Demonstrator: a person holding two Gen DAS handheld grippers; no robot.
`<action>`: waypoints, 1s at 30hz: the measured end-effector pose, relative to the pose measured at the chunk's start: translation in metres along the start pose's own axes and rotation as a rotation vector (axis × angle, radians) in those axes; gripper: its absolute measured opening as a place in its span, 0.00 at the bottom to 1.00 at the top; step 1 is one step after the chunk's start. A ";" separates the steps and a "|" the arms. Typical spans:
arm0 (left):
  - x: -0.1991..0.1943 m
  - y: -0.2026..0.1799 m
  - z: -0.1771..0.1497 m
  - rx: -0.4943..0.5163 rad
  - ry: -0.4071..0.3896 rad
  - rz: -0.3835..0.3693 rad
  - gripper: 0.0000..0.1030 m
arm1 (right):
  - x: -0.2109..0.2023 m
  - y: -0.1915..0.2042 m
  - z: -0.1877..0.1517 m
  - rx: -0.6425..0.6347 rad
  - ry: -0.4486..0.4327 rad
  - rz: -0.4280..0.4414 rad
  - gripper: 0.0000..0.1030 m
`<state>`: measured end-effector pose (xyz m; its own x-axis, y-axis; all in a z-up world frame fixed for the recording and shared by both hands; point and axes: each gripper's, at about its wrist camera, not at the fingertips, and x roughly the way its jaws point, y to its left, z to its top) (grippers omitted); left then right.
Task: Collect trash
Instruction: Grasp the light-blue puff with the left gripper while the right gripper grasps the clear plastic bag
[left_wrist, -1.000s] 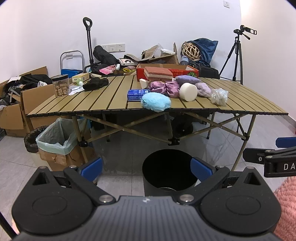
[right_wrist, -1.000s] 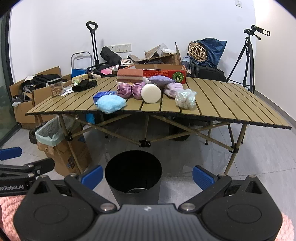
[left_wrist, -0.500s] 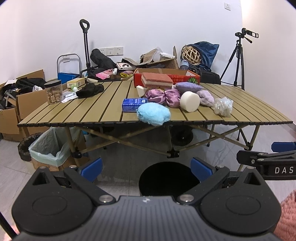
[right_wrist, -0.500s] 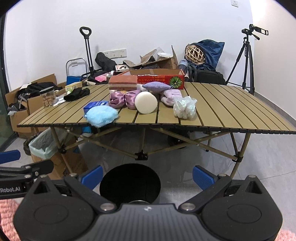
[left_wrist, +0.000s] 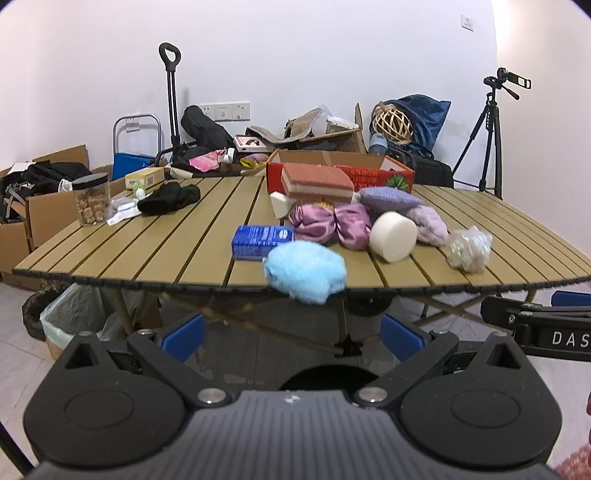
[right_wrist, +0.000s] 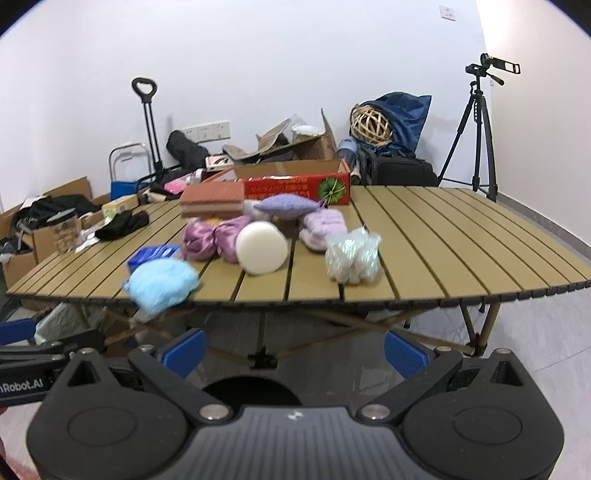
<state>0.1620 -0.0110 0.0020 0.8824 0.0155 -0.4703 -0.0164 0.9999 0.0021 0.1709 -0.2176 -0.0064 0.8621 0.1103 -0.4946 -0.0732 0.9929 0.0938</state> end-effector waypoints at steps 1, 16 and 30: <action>0.004 -0.001 0.003 0.001 -0.005 0.003 1.00 | 0.004 -0.001 0.003 0.002 -0.007 -0.004 1.00; 0.094 -0.026 0.030 0.010 0.003 0.071 1.00 | 0.065 -0.026 0.042 -0.003 -0.126 -0.034 1.00; 0.143 -0.032 0.034 -0.027 0.014 0.110 1.00 | 0.106 -0.028 0.044 -0.086 -0.111 -0.020 1.00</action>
<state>0.3051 -0.0403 -0.0350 0.8680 0.1248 -0.4806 -0.1253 0.9916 0.0311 0.2858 -0.2353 -0.0235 0.9134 0.0897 -0.3970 -0.0941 0.9955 0.0084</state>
